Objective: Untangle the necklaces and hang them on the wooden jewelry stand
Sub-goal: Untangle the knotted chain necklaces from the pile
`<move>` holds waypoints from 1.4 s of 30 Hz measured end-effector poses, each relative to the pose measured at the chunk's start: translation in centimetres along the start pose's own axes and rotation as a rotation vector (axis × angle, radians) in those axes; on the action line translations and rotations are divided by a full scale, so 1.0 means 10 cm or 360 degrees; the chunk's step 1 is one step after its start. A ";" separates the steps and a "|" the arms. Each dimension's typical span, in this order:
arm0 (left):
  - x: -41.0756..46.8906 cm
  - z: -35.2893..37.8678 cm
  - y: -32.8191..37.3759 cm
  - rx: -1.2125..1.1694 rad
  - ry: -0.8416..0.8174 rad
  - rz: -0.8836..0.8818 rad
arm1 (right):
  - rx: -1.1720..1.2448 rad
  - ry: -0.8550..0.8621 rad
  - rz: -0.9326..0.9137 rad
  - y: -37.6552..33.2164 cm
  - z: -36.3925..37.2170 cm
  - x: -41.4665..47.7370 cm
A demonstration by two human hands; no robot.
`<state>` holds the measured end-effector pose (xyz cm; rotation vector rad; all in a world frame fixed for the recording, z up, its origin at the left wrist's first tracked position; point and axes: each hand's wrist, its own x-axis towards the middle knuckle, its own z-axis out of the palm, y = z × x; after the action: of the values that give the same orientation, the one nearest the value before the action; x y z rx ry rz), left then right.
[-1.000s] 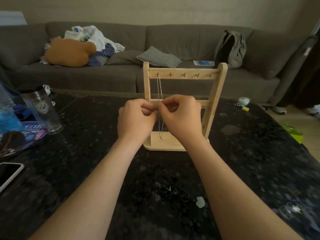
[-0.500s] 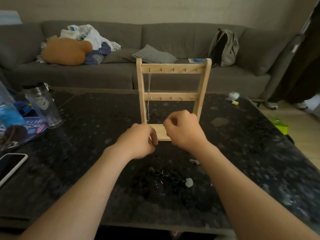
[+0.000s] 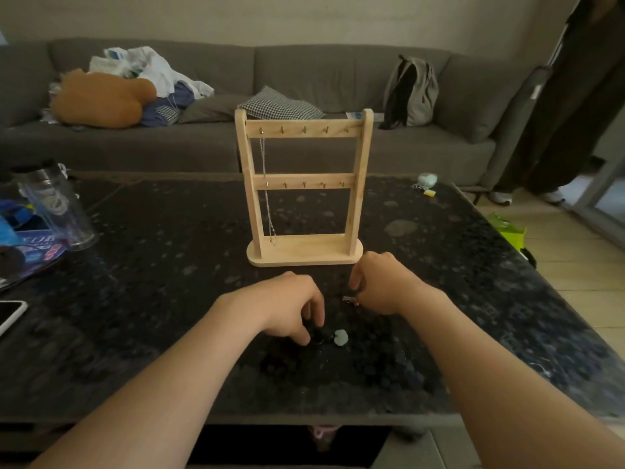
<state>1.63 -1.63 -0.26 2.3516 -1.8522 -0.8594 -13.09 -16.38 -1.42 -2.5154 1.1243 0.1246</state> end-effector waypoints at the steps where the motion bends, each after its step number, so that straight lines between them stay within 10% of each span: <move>1: 0.01 0.00 0.01 0.0028 -0.0027 -0.0018 | 0.0007 -0.0030 0.0003 0.02 0.01 0.02; 11: 0.09 -0.06 0.06 0.0108 -0.0106 -0.0124 | -0.0030 -0.0107 -0.0028 0.02 0.06 0.13; 25: 0.05 -0.14 -0.07 -0.0825 0.0655 0.0038 | 0.0738 0.0017 -0.0386 -0.21 0.04 0.00; 42: 0.11 -0.29 -0.15 -0.1728 0.0744 -0.0202 | 0.1456 0.0094 -0.0172 -0.32 -0.04 0.01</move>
<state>4.36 -3.04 1.22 1.7200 -0.7297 -0.8834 -10.72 -14.60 -0.10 -1.7456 0.7944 -0.4068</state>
